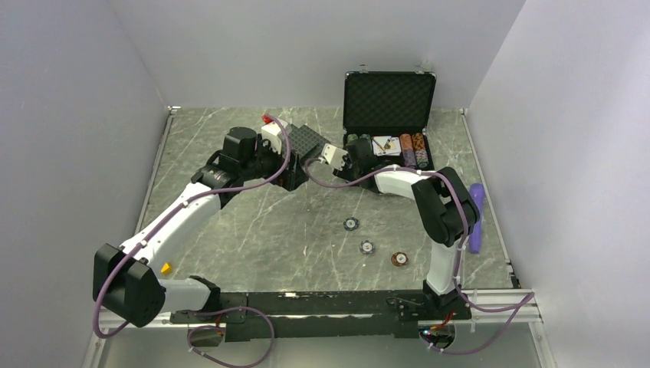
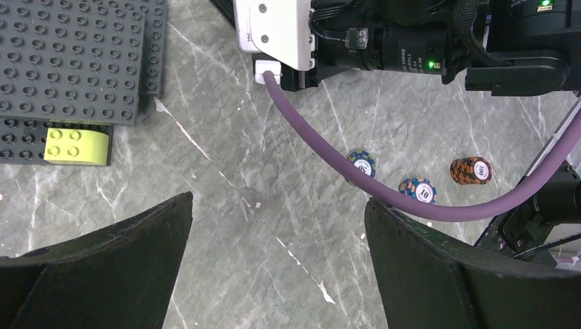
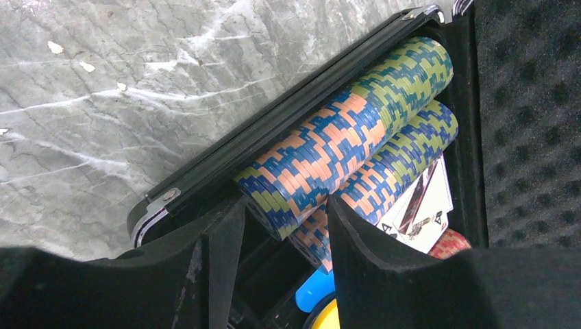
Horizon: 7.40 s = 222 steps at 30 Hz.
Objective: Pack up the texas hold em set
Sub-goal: Place the poker chip in the chip case, then pick up the poker chip from the center of the board.
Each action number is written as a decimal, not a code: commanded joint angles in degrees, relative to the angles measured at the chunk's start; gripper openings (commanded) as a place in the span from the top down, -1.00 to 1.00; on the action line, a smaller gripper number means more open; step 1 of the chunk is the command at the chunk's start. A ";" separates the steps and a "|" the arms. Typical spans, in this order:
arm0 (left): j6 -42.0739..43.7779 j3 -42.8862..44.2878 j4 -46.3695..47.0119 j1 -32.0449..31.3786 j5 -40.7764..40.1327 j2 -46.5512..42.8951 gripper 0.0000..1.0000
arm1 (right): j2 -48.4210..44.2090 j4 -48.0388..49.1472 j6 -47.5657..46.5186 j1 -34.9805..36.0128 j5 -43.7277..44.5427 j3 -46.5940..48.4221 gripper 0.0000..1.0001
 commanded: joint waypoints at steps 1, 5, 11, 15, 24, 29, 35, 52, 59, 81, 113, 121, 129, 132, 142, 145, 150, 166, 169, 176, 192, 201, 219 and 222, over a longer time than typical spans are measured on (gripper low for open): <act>-0.66 -0.06 1.88 0.39 0.22 -0.55 -0.99 | -0.44 5.12 -2.91 -1.02 2.45 1.33 -0.02; -0.75 -0.06 1.84 0.42 0.32 -0.63 -0.99 | -3.78 4.00 -0.06 -1.23 -4.14 0.10 -0.04; -0.53 -0.23 1.89 0.44 0.35 -1.39 -0.99 | -8.55 2.64 3.49 -1.23 -9.57 -1.44 -0.20; -0.20 -0.39 2.01 0.43 0.16 -2.14 -0.99 | -12.41 3.63 5.56 -1.53 -12.79 -3.64 -0.25; 1.74 -0.34 1.36 0.40 -2.28 -3.37 -0.99 | -22.77 7.83 14.90 -3.05 -14.51 -10.71 -0.25; 4.00 -2.10 2.33 -0.81 -7.80 -5.41 -0.99 | -32.23 12.62 31.35 -6.94 -15.05 -17.31 -0.51; 6.41 -0.03 -0.50 -10.72 -16.70 0.33 -0.99 | -43.37 8.64 49.25 -14.74 -25.65 -22.35 -0.44; -0.24 20.77 -5.69 -27.70 -20.61 34.82 -0.80 | -69.69 -7.47 59.88 -16.31 -21.70 -27.33 -0.50; -0.62 23.73 -7.15 -29.02 -20.44 40.48 -0.74 | -71.01 -7.42 59.92 -16.34 -21.18 -27.94 -0.52; 2.01 25.06 -10.51 -30.80 -23.31 46.31 -0.35 | -72.80 -6.50 60.17 -16.32 -21.31 -28.71 -0.54; 5.60 23.44 -12.69 -32.94 -22.72 48.04 -0.13 | -73.77 -5.66 60.11 -16.34 -20.68 -29.62 -0.57; 5.59 22.94 -13.38 -34.00 -22.58 47.91 -0.11 | -74.45 -5.53 60.19 -16.37 -20.08 -29.80 -0.58; 5.49 23.02 -14.42 -34.60 -24.14 49.36 0.05 | -75.33 -5.57 60.33 -16.40 -19.27 -29.97 -0.60; 5.43 22.73 -14.59 -34.58 -24.70 49.53 0.16 | -75.52 -5.53 60.34 -16.36 -19.16 -30.10 -0.61; 5.89 20.86 -12.60 -34.35 -25.98 48.35 1.00 | -76.04 -5.34 60.98 -16.36 -17.91 -30.53 -0.64; 6.26 20.07 -10.06 -34.32 -24.52 45.19 1.00 | -75.09 -6.55 62.54 -16.44 -15.52 -30.06 -0.64; 8.56 18.13 -7.61 -34.19 -24.88 38.56 1.00 | -74.64 -8.93 66.20 -17.74 -10.25 -29.47 -0.66; 16.27 8.23 -8.13 -29.75 -14.81 19.39 1.00 | -67.85 -10.74 74.99 -28.27 -22.53 -31.07 -0.64; 18.25 5.49 -7.03 -28.85 -11.68 15.47 1.00 | -66.44 -8.41 78.00 -28.66 -29.94 -32.91 -0.62; 20.58 2.55 -4.96 -28.64 -6.05 9.87 1.00 | -59.61 1.93 87.02 -26.89 -54.50 -37.52 -0.38; 21.44 1.56 -3.96 -29.96 -4.30 8.41 1.00 | -51.40 6.27 90.33 -8.08 -51.91 -36.26 -0.33; 21.61 1.47 -3.91 -30.45 -4.46 8.50 1.00 | -47.84 8.66 90.77 -5.54 -52.37 -35.68 -0.24; 20.73 1.81 -4.35 -31.30 -5.69 8.42 1.00 | -41.66 14.75 90.09 -1.01 -56.51 -33.94 1.00; 20.38 2.24 -4.89 -31.27 -7.23 8.15 0.98 | -42.08 13.83 88.63 -1.05 -55.78 -33.69 1.00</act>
